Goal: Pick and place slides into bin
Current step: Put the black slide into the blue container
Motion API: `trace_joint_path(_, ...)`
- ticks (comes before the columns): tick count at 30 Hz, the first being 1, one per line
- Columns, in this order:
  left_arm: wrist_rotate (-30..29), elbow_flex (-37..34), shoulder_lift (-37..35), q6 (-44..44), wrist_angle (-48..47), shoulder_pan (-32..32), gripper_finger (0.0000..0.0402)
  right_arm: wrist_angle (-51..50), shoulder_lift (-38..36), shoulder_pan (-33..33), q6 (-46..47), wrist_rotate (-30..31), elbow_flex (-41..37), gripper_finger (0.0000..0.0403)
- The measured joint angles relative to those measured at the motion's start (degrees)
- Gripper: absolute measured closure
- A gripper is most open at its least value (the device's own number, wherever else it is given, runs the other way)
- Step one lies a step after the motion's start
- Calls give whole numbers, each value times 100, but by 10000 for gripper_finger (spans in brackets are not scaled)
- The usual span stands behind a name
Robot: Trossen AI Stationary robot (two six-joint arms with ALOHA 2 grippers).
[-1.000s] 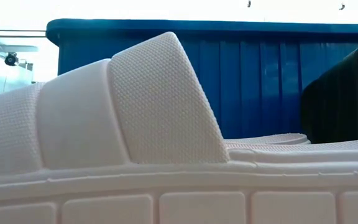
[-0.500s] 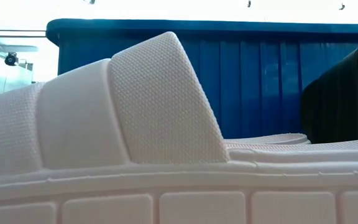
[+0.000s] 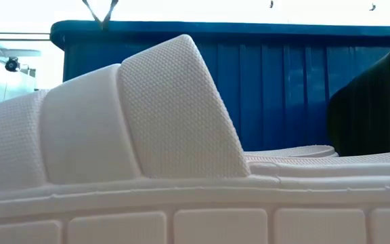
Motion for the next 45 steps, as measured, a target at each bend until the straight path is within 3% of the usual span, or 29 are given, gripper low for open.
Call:
trace_joint_path(12, 206, 0, 503, 266, -35, -97, 197, 8, 0, 0, 2, 0, 0, 374)
trace_joint_path(17, 208, 0, 548, 245, -56, -160, 256, 12, 0, 0, 2, 2, 0, 374)
trace_joint_path(22, 198, -7, 523, 266, -80, -190, 348, 15, 0, 0, -19, 0, 0, 374)
trace_joint_path(25, 159, -9, 476, 678, -98, -199, 391, 15, 0, 0, -42, 2, 0, 374)
trace_joint_path(33, -164, 4, -143, 2677, 27, -182, 399, 17, 0, 0, -90, 0, 0, 374)
trace_joint_path(37, -625, 9, -814, 2967, 234, -182, 400, 17, 0, 0, -90, 0, 0, 374)
trace_joint_path(40, -1334, 9, -1438, 2941, 552, -106, 400, 17, 0, 1, -90, 0, 0, 374)
trace_joint_path(45, -3498, 9, -2439, 3180, 1535, 248, 401, 19, 0, 0, -85, 0, 0, 374)
